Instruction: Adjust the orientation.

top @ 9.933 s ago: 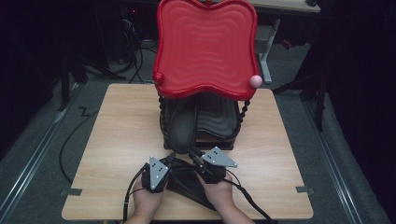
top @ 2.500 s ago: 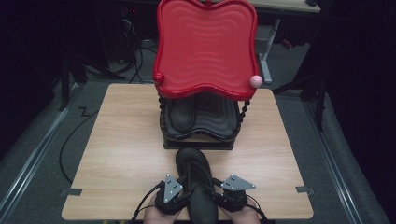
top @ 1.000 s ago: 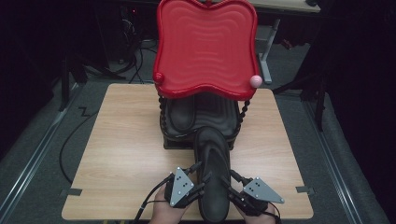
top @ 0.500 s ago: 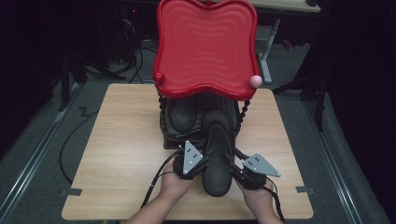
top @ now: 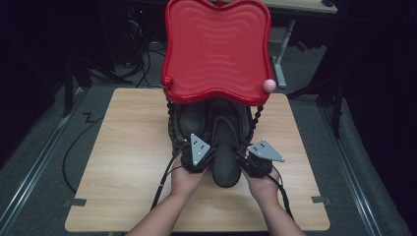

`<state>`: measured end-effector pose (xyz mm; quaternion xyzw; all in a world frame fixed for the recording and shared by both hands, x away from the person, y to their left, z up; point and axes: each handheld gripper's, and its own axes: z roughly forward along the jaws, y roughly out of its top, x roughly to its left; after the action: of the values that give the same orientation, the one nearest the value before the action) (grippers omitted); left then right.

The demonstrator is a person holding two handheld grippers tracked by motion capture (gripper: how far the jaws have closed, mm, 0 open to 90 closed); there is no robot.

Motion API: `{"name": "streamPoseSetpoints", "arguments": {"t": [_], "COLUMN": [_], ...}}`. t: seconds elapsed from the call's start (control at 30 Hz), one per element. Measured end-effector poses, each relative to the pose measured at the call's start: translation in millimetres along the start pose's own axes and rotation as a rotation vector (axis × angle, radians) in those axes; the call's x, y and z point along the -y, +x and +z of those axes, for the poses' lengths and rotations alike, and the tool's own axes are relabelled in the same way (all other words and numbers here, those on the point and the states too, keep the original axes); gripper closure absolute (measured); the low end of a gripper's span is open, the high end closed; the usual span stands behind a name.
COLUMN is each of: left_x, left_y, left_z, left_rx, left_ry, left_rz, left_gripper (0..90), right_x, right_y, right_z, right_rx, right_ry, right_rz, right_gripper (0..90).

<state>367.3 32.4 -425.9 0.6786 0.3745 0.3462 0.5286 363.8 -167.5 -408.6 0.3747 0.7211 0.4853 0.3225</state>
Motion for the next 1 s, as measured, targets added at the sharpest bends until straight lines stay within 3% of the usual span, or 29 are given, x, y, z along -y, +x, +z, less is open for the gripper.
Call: {"name": "streamPoseSetpoints", "arguments": {"t": [0.1, 0.2, 0.27, 0.37, 0.4, 0.43, 0.53, 0.7, 0.8, 0.9, 1.0], "left_x": [1.7, 3.1, 3.1, 3.3, 3.1, 3.0, 3.5, 4.3, 4.6, 5.8, 10.8], "left_y": [-0.1, -1.6, -3.4, -3.4, -2.3, -1.6, -1.2, -1.9, -2.6, -3.8, -5.0], "left_z": [1.7, 3.1, 3.6, 3.9, 3.6, 3.1, 2.2, 2.3, 2.0, 0.9, -4.3], "left_rx": [0.007, 0.009, 0.007, -0.002, 0.000, 0.003, 0.002, 0.001, 0.002, 0.005, 0.031], "left_ry": [0.021, 0.032, 0.030, 0.036, 0.037, 0.039, 0.041, 0.036, 0.032, 0.024, 0.025], "left_rz": [-0.003, -0.011, -0.011, -0.001, -0.005, -0.005, 0.001, 0.001, -0.001, -0.004, -0.005], "left_gripper": [66.4, 68.4, 70.8, 74.0, 74.2, 74.2, 73.9, 73.6, 73.7, 72.2, 59.6], "right_x": [3.3, 12.1, 14.9, 21.0, 22.9, 22.9, 25.7, 32.4, 41.1, 52.4, 59.2], "right_y": [3.9, 15.0, 17.8, 19.7, 12.3, 12.3, 5.8, 14.5, 28.3, 37.7, 37.5], "right_z": [-13.2, -28.2, -29.9, -25.4, -19.4, -19.4, -17.6, -32.8, -38.4, -34.2, -28.2], "right_rx": [-0.030, -0.049, -0.039, -0.001, 0.000, 0.000, -0.011, -0.069, -0.082, -0.064, -0.058], "right_ry": [-0.021, -0.015, -0.009, 0.030, 0.038, 0.038, 0.031, -0.006, 0.018, 0.057, 0.080], "right_rz": [0.008, -0.024, -0.040, -0.073, -0.030, -0.030, 0.034, 0.087, 0.073, 0.048, 0.064], "right_gripper": [62.0, 65.9, 68.6, 82.4, 83.1, 83.1, 75.8, 55.3, 49.9, 49.7, 50.6]}}
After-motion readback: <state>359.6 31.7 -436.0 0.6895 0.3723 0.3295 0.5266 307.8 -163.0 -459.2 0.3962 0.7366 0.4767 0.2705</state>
